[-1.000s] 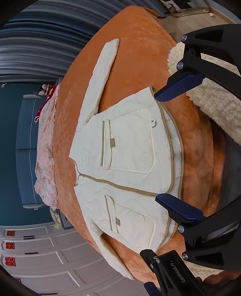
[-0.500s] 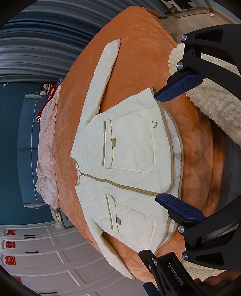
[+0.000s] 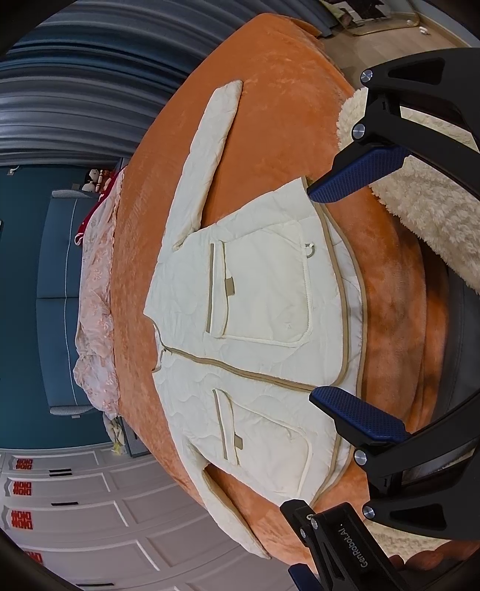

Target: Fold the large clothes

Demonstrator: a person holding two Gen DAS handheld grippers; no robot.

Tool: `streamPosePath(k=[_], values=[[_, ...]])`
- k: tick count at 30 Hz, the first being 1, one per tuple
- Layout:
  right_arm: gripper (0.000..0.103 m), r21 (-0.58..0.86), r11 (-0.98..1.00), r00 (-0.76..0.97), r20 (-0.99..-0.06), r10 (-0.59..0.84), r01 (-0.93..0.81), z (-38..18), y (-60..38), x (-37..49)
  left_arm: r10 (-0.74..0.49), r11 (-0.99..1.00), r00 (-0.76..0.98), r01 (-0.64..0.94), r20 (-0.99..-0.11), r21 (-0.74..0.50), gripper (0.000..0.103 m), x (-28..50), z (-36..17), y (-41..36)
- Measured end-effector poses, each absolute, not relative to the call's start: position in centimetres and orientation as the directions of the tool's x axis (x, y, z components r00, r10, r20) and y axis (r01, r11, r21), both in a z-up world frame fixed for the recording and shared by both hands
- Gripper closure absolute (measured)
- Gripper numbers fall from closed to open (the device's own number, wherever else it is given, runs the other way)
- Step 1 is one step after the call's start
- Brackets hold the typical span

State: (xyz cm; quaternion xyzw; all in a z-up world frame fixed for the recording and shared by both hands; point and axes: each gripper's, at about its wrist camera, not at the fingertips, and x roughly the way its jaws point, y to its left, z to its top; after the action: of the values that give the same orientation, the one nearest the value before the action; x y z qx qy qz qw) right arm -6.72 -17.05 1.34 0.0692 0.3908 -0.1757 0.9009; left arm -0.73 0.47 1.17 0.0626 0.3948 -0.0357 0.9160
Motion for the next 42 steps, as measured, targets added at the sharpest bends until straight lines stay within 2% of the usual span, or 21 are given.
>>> streamPosePath(k=[42], values=[[0.005,-0.020,0.932,0.628,-0.733,-0.260,0.363,0.9,-16.8,-6.7,-0.007,0.990,0.674,0.107,-0.739,0.088,0.005,-0.6,0.0,1.2]])
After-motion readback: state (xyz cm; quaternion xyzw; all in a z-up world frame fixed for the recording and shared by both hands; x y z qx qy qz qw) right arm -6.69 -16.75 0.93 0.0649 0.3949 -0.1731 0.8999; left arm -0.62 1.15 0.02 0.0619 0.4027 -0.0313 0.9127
